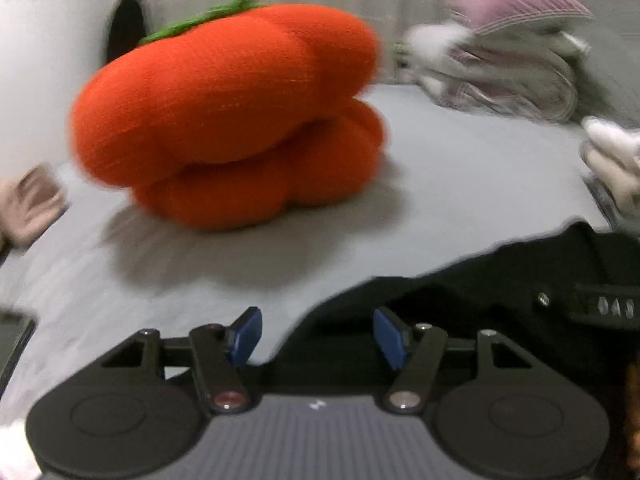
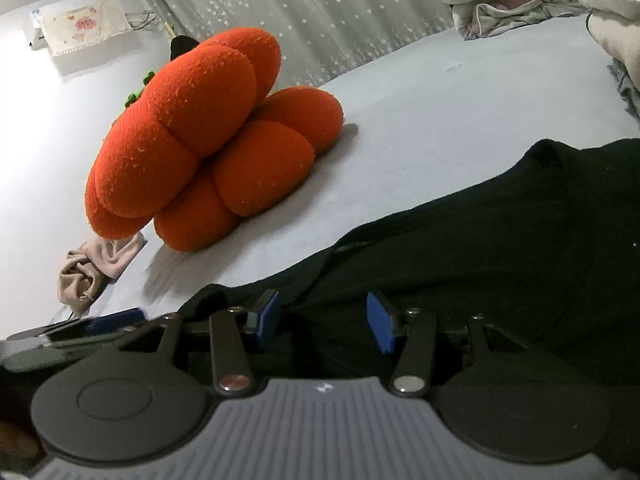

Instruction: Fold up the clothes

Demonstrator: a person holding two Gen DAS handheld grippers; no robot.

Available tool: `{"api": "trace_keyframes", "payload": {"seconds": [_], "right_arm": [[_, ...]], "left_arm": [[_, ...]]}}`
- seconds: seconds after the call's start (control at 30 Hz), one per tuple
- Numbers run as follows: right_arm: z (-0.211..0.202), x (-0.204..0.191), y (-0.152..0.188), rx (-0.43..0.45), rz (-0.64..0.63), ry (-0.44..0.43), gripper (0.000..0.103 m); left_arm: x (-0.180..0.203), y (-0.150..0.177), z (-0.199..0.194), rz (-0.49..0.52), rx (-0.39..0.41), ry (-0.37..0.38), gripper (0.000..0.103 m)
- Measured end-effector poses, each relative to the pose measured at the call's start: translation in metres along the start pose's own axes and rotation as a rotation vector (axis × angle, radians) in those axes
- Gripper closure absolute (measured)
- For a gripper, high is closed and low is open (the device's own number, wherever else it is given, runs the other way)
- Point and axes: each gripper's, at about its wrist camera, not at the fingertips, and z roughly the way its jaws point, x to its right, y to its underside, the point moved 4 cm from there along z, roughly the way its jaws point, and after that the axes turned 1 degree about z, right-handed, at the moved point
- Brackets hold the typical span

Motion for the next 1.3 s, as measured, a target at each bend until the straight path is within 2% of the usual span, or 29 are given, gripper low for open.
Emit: {"api": "trace_keyframes", "payload": {"seconds": [0.2, 0.23, 0.27, 0.3, 0.33, 0.47, 0.53, 0.57, 0.63, 0.7, 0.8, 0.9, 0.93, 1.0, 1.03, 1.1, 1.17, 1.2, 1.23, 1.3], "right_arm": [[-0.002, 0.001, -0.001, 0.004, 0.007, 0.001, 0.050], [-0.002, 0.000, -0.001, 0.004, 0.003, 0.002, 0.050], [-0.002, 0.000, -0.001, 0.004, -0.001, 0.004, 0.050], [-0.002, -0.001, -0.001, 0.005, -0.003, 0.005, 0.050], [-0.002, -0.001, 0.000, 0.005, -0.006, 0.006, 0.050], [-0.001, -0.001, -0.001, 0.006, -0.011, 0.007, 0.050], [-0.001, 0.000, -0.001, 0.007, -0.009, 0.005, 0.050], [0.000, 0.000, -0.001, 0.007, -0.007, 0.004, 0.050], [0.000, 0.000, -0.001, 0.006, -0.009, 0.003, 0.050], [-0.001, 0.000, -0.002, 0.007, -0.013, 0.000, 0.050], [-0.001, 0.000, -0.004, 0.008, -0.021, -0.006, 0.050], [-0.001, -0.002, -0.005, 0.002, -0.038, -0.025, 0.050], [-0.001, -0.003, -0.006, -0.002, -0.045, -0.034, 0.050], [0.001, -0.013, -0.003, -0.043, -0.127, -0.060, 0.052], [0.003, -0.018, -0.002, -0.064, -0.168, -0.073, 0.052], [0.010, -0.029, 0.003, -0.108, -0.289, -0.068, 0.053], [0.021, -0.041, 0.012, -0.155, -0.447, -0.034, 0.059], [0.027, -0.044, 0.009, -0.159, -0.457, -0.026, 0.072], [0.034, -0.048, 0.007, -0.162, -0.467, -0.018, 0.098], [0.046, -0.054, 0.002, -0.168, -0.487, -0.001, 0.101]], "left_arm": [[0.031, -0.011, 0.027, 0.151, 0.003, 0.033, 0.040], [0.036, -0.012, 0.032, 0.176, 0.003, 0.038, 0.053], [0.034, -0.014, 0.038, 0.160, -0.004, 0.022, 0.076], [0.030, -0.016, 0.046, 0.135, -0.012, 0.000, 0.085], [0.024, -0.018, 0.050, 0.085, -0.011, -0.018, 0.089], [0.000, -0.022, 0.058, -0.136, 0.003, -0.050, 0.087], [-0.002, -0.022, 0.049, -0.177, 0.020, -0.047, 0.077], [-0.002, -0.022, 0.043, -0.176, 0.031, -0.044, 0.060], [-0.001, -0.020, 0.028, -0.171, 0.055, -0.022, 0.042], [-0.001, -0.014, 0.012, -0.153, 0.077, 0.038, 0.038], [0.000, 0.003, -0.011, -0.120, 0.084, 0.183, 0.030], [0.004, 0.031, -0.022, -0.097, 0.039, 0.352, 0.021], [0.009, 0.040, -0.022, -0.088, 0.019, 0.392, 0.015], [0.020, 0.055, -0.025, -0.041, 0.035, 0.406, 0.009], [0.025, 0.057, -0.026, -0.017, 0.037, 0.402, 0.000], [0.035, 0.060, -0.026, 0.031, 0.038, 0.390, 0.000], [0.041, 0.058, -0.020, 0.059, 0.021, 0.367, 0.000], [0.043, 0.058, -0.019, 0.069, 0.019, 0.359, 0.000], [0.045, 0.057, -0.019, 0.080, 0.018, 0.351, 0.000], [0.047, 0.057, -0.018, 0.091, 0.015, 0.341, 0.000]]}}
